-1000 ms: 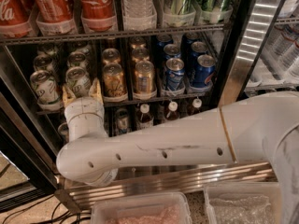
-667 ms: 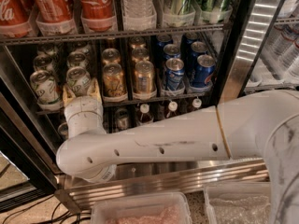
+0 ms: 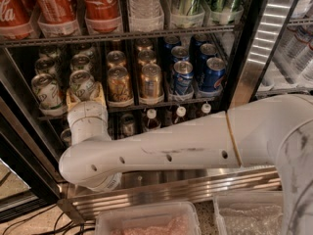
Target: Pick 7up can from middle shelf of fridge
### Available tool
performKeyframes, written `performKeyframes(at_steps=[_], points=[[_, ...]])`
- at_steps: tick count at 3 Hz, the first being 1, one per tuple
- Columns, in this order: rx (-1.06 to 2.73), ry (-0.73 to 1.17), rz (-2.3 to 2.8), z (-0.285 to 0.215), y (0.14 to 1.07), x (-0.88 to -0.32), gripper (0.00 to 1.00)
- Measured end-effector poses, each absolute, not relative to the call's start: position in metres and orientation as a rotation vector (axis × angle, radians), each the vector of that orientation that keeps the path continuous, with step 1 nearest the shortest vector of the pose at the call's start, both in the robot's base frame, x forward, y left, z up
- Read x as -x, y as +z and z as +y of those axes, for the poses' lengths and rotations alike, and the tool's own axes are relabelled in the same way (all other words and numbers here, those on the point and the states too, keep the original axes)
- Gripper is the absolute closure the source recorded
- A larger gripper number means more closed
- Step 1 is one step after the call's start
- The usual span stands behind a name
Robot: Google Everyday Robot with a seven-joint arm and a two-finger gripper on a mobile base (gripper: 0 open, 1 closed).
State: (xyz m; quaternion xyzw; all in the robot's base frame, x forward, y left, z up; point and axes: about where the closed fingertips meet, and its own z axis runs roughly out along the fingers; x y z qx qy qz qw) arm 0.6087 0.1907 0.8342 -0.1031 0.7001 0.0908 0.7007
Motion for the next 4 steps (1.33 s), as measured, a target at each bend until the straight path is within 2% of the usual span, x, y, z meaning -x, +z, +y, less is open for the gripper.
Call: performKeyframes(at_steps=[1,2,4], points=[[0.236,0.216,1.512,0.191,0.853,-0.604,1.0],[0.267,0.263,1.432,0.197,0.887,-0.594,1.0],[0.396,0.498,1.397,0.222,0.915,-0.534,1.0]])
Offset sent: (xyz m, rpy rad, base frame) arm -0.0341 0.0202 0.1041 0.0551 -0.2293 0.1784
